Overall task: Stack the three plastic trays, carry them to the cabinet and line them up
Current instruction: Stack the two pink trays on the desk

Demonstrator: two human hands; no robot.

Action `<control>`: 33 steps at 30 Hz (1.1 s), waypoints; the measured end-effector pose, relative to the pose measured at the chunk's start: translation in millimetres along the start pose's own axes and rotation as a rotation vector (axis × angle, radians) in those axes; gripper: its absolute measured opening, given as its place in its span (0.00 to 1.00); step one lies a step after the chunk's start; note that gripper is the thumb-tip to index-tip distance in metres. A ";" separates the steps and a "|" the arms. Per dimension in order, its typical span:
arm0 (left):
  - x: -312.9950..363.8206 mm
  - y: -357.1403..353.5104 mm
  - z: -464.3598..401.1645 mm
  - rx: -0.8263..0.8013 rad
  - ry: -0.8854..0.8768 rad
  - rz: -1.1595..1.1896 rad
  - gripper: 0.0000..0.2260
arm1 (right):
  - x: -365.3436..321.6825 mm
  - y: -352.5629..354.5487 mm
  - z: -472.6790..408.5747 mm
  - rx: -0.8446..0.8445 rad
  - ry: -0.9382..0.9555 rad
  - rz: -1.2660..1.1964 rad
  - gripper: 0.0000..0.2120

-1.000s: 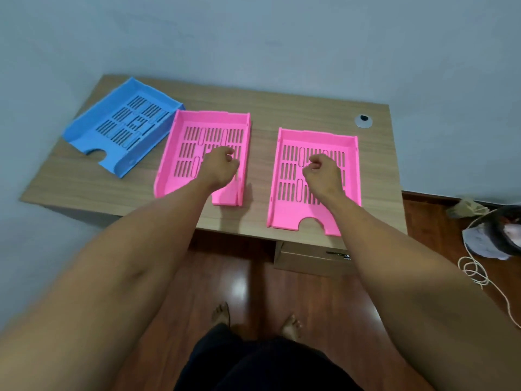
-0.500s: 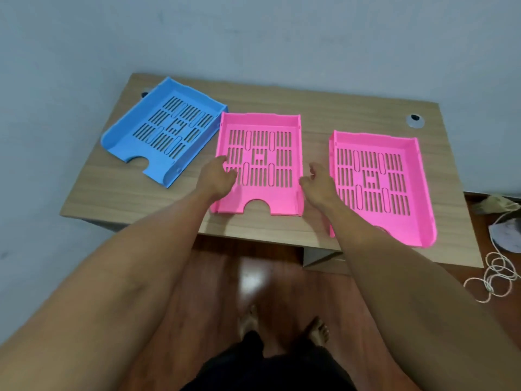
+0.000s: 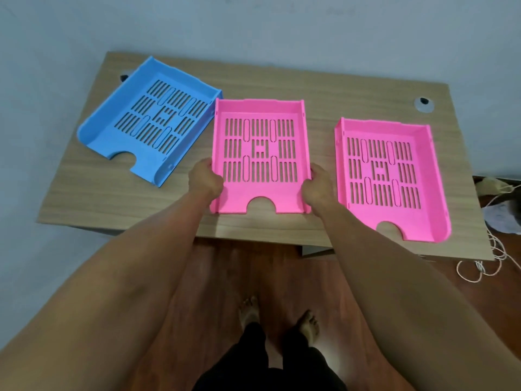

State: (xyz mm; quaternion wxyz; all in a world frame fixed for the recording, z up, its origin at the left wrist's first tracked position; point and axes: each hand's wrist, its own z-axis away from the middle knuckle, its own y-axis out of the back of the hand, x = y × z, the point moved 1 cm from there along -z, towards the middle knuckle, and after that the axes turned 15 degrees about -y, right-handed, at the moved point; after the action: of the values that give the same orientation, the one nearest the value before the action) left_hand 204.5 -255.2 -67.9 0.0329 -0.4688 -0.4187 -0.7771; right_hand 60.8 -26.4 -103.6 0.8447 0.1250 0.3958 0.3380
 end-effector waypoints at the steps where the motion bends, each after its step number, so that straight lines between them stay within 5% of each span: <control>1: 3.2 2.6 0.0 0.008 0.003 0.000 0.15 | -5.2 2.7 9.0 -0.005 -0.009 -0.024 0.34; 10: 73.1 21.8 11.8 0.038 -0.149 0.029 0.17 | -37.7 64.7 52.6 0.055 0.105 -0.104 0.31; 14: 112.0 11.9 28.0 0.056 -0.187 0.031 0.15 | -34.7 107.1 63.9 0.089 0.127 -0.130 0.23; 33: 210.6 -175.6 115.2 -0.058 -0.177 0.065 0.11 | 89.3 303.8 14.5 0.127 0.108 -0.083 0.17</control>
State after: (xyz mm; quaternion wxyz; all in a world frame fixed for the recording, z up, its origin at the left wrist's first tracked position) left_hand 89.9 8.9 6.6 0.0072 -0.5499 -0.3819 -0.7428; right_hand -30.8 259.1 -0.9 0.8258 0.1435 0.4660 0.2834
